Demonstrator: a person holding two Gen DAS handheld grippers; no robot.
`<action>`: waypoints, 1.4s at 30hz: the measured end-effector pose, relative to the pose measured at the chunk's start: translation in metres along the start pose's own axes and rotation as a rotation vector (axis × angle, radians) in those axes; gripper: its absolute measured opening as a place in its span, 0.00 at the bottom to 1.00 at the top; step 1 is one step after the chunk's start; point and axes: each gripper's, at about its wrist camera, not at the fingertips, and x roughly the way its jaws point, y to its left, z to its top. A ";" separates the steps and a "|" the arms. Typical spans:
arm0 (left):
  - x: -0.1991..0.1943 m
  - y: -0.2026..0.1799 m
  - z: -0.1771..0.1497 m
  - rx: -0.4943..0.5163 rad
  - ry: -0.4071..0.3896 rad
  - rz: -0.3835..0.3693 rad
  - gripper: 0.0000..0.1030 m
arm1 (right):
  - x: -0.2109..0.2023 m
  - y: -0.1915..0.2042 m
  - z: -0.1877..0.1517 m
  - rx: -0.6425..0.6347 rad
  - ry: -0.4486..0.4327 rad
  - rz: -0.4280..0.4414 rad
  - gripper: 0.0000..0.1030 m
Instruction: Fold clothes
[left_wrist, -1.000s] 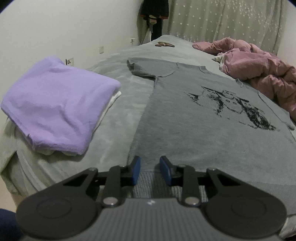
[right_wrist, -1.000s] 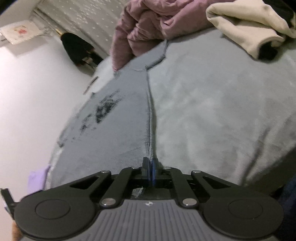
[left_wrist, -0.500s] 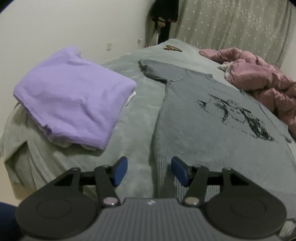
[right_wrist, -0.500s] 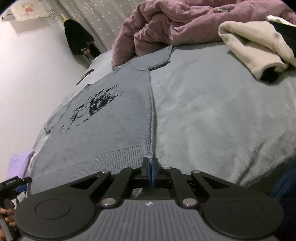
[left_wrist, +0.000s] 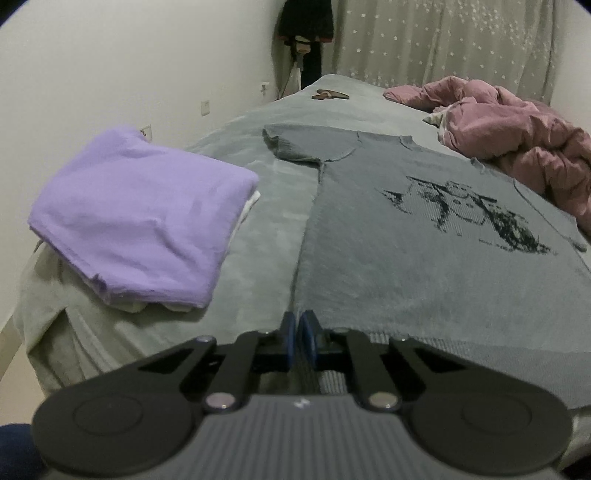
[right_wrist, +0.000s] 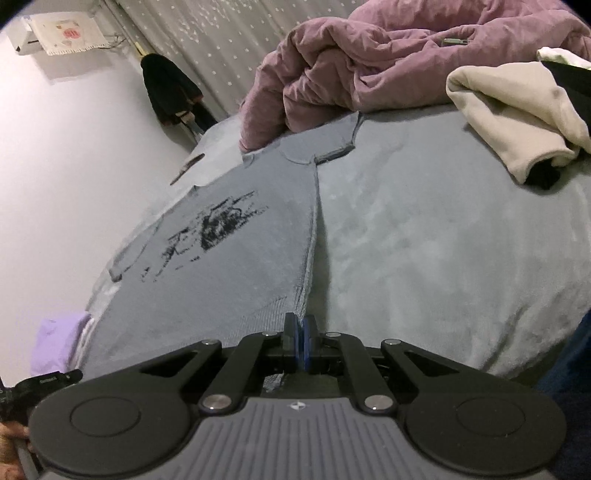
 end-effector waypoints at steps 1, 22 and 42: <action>-0.002 0.001 0.001 0.000 -0.004 0.001 0.07 | -0.001 0.000 0.000 0.005 0.001 0.007 0.05; -0.004 0.008 0.001 0.004 -0.005 0.047 0.09 | 0.009 0.005 -0.008 -0.093 0.056 -0.080 0.06; 0.013 -0.072 0.003 0.130 0.001 0.007 0.32 | 0.057 0.050 -0.004 -0.315 0.001 -0.084 0.12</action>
